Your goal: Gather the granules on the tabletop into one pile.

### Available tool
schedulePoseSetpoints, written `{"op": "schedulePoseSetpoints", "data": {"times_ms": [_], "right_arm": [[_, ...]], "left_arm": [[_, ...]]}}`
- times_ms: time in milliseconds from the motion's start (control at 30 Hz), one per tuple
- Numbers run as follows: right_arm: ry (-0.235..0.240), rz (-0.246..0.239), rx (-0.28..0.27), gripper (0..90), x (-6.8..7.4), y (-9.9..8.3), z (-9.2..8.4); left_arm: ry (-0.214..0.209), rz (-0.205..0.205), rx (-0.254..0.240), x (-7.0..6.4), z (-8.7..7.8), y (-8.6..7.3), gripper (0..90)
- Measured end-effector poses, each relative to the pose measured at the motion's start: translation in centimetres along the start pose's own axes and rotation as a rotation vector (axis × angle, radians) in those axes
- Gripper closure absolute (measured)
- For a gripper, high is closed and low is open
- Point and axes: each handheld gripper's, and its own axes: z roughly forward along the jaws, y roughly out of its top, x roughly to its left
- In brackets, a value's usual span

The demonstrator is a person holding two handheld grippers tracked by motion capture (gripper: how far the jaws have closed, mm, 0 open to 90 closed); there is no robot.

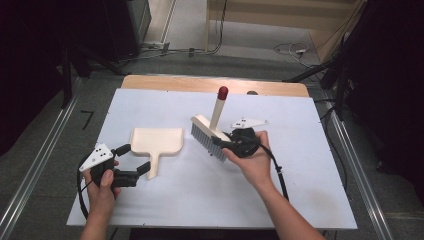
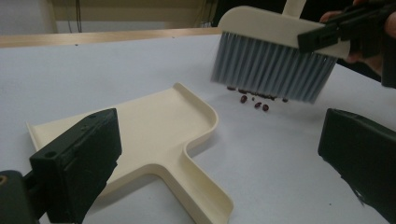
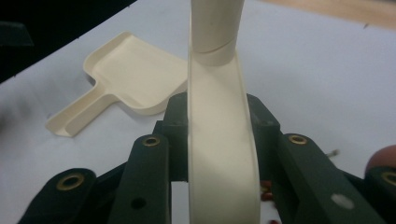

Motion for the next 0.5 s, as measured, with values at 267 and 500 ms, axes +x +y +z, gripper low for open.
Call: {"op": "schedulePoseSetpoints", "data": {"times_ms": [267,500], "right_arm": [[-0.151,0.125,-0.005,65.4,-0.9,-1.9,1.2],[-0.199,0.193,-0.030,65.4,-2.5,-3.2,-0.9]], "left_arm": [[-0.007,0.000,-0.005,0.1,-0.1,0.0,0.0],[-0.013,0.002,0.003,0.0,0.2,0.0,0.0]]}}
